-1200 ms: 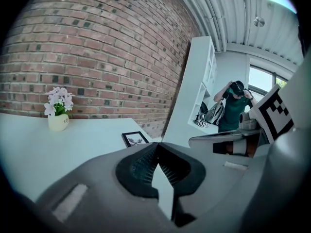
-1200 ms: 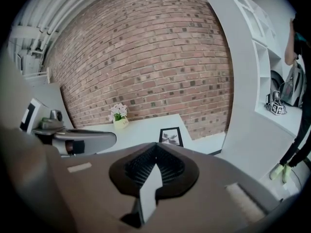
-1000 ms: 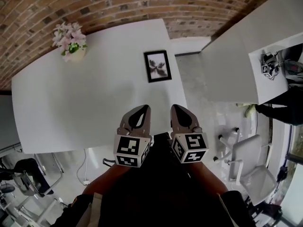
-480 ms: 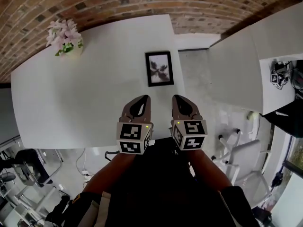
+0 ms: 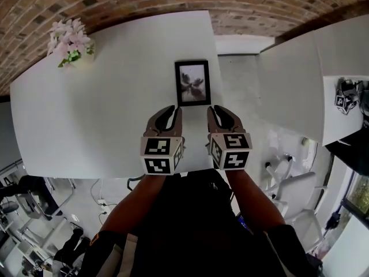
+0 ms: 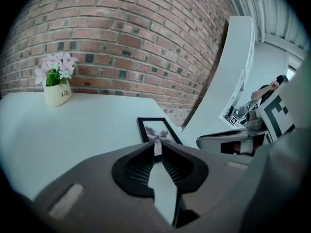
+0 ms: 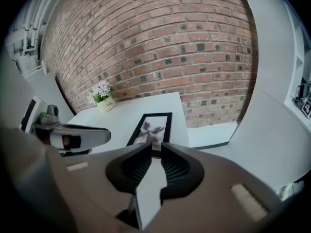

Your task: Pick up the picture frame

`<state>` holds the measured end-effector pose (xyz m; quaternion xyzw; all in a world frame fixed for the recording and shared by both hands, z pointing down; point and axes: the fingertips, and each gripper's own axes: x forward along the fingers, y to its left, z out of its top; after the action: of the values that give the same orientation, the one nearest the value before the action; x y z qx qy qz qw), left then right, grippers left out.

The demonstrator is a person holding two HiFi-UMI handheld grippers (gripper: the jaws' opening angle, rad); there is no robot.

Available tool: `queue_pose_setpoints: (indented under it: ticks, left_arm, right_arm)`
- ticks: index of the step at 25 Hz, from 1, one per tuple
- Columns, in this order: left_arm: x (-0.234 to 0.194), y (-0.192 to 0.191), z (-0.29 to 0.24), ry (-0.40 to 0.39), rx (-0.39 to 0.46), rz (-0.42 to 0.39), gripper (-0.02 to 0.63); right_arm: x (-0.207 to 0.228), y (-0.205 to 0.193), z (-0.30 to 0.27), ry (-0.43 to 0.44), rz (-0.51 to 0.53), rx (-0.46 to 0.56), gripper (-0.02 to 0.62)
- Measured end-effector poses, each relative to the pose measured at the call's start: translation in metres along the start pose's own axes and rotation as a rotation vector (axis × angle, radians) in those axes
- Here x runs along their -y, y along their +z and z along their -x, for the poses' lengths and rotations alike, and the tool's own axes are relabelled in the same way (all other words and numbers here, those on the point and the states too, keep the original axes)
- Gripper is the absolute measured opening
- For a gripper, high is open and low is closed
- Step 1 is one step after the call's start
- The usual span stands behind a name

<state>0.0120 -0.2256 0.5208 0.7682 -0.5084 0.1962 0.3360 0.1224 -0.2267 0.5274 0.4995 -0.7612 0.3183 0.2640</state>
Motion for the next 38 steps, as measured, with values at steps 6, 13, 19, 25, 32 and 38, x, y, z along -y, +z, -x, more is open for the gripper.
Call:
queue_pose_setpoints:
  ticks: [6,13,19,25,32,38]
  left_arm:
    - [-0.009,-0.010,-0.025,0.024,-0.051,0.033,0.089]
    - [-0.019,-0.012,-0.046,0.058,-0.074,0.073,0.097]
    - [-0.023,-0.010,-0.057,0.071,-0.083,0.095,0.103]
    - [-0.027,-0.014,-0.062,0.076,-0.092,0.118,0.103]
    - [-0.025,-0.016,-0.067,0.061,-0.106,0.129,0.104]
    - [-0.022,-0.021,-0.069,0.048,-0.121,0.131,0.104]
  right_arm:
    - [0.013,-0.006,-0.020,0.027,-0.024,-0.050,0.078]
    - [0.018,-0.007,-0.040,0.055,-0.029,-0.087,0.087]
    - [0.020,-0.006,-0.051,0.066,-0.029,-0.101,0.089]
    - [0.021,-0.007,-0.058,0.074,-0.037,-0.116,0.091]
    - [0.019,-0.009,-0.063,0.080,-0.042,-0.132,0.094]
    - [0.018,-0.012,-0.064,0.079,-0.056,-0.138,0.094]
